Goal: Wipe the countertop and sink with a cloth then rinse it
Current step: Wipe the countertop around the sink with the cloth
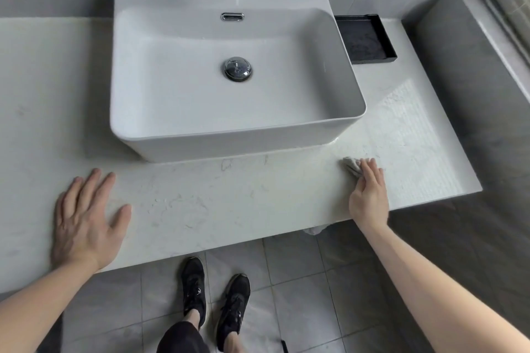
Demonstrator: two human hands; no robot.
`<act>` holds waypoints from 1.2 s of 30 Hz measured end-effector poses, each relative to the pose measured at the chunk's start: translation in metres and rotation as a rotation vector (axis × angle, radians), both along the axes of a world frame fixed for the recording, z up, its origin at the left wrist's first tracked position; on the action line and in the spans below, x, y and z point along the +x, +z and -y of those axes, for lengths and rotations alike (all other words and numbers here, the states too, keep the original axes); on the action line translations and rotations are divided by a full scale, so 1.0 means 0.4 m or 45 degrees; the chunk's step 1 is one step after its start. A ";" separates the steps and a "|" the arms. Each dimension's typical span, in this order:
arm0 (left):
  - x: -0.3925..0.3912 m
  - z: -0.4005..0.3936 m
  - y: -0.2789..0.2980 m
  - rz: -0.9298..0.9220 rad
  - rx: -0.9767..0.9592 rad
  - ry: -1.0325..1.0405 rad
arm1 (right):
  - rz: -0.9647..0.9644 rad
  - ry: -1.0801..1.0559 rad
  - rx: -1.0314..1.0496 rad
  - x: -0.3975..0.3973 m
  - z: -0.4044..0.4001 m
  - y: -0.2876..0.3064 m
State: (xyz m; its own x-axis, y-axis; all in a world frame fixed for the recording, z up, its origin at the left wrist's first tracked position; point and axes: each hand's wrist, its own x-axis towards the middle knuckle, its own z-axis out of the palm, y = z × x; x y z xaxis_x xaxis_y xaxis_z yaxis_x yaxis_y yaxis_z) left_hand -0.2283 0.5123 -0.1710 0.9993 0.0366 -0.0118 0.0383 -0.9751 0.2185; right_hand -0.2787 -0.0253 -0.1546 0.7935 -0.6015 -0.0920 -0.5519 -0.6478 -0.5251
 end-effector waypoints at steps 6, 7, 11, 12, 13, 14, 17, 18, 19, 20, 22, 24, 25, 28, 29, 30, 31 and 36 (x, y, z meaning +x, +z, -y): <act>0.000 -0.001 -0.005 -0.001 0.009 -0.011 | -0.096 0.124 -0.157 -0.030 -0.142 -0.046; 0.000 0.000 -0.004 -0.009 0.013 -0.013 | -0.077 0.175 -0.151 -0.038 -0.195 -0.043; 0.000 -0.001 -0.006 -0.008 0.008 -0.008 | -0.024 0.568 -0.017 -0.074 -0.435 -0.028; 0.000 -0.001 -0.007 -0.008 0.007 -0.005 | -0.025 0.690 0.011 -0.082 -0.496 -0.025; 0.000 -0.001 -0.007 -0.010 0.006 -0.002 | -0.025 0.804 0.025 -0.088 -0.551 -0.024; 0.000 -0.001 -0.007 -0.015 0.008 -0.002 | -0.022 0.889 0.034 -0.093 -0.596 -0.023; -0.002 -0.005 -0.003 -0.033 0.020 0.001 | 0.006 0.905 0.142 -0.087 -0.645 -0.015; -0.002 -0.006 -0.002 -0.038 0.024 0.000 | 0.020 0.865 0.212 -0.085 -0.637 -0.011; -0.002 -0.007 -0.003 -0.042 0.027 -0.003 | 0.050 0.810 0.279 -0.082 -0.620 -0.006; -0.002 -0.007 -0.003 -0.044 0.029 -0.008 | 0.093 0.743 0.327 -0.078 -0.594 0.000; 0.000 -0.007 -0.005 -0.050 0.034 -0.016 | 0.182 0.570 0.349 -0.056 -0.524 0.006; 0.000 -0.008 -0.006 -0.057 0.033 -0.017 | 0.237 0.350 0.306 -0.011 -0.431 0.010; 0.000 -0.008 -0.007 -0.060 0.033 -0.017 | 0.239 0.247 0.261 0.018 -0.383 0.011; 0.000 -0.009 -0.007 -0.071 0.028 -0.010 | 0.149 0.033 0.104 0.097 -0.278 -0.002; 0.000 -0.009 -0.006 -0.075 0.027 -0.009 | 0.089 -0.005 0.065 0.113 -0.265 -0.012; 0.000 -0.008 -0.005 -0.077 0.026 -0.006 | 0.030 -0.027 0.032 0.125 -0.266 -0.024; 0.000 -0.008 -0.005 -0.080 0.024 -0.003 | -0.012 -0.034 0.002 0.133 -0.281 -0.033; 0.001 -0.006 -0.002 -0.081 0.019 -0.002 | -0.013 0.051 -0.017 0.142 -0.489 -0.042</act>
State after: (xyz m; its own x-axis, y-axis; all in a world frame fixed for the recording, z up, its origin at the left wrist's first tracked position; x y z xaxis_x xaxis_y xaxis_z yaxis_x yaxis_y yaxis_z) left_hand -0.2277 0.5147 -0.1718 0.9966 0.0357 -0.0744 0.0501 -0.9783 0.2008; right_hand -0.2219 0.1701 -0.1715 0.8161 -0.5705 -0.0925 -0.5307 -0.6764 -0.5108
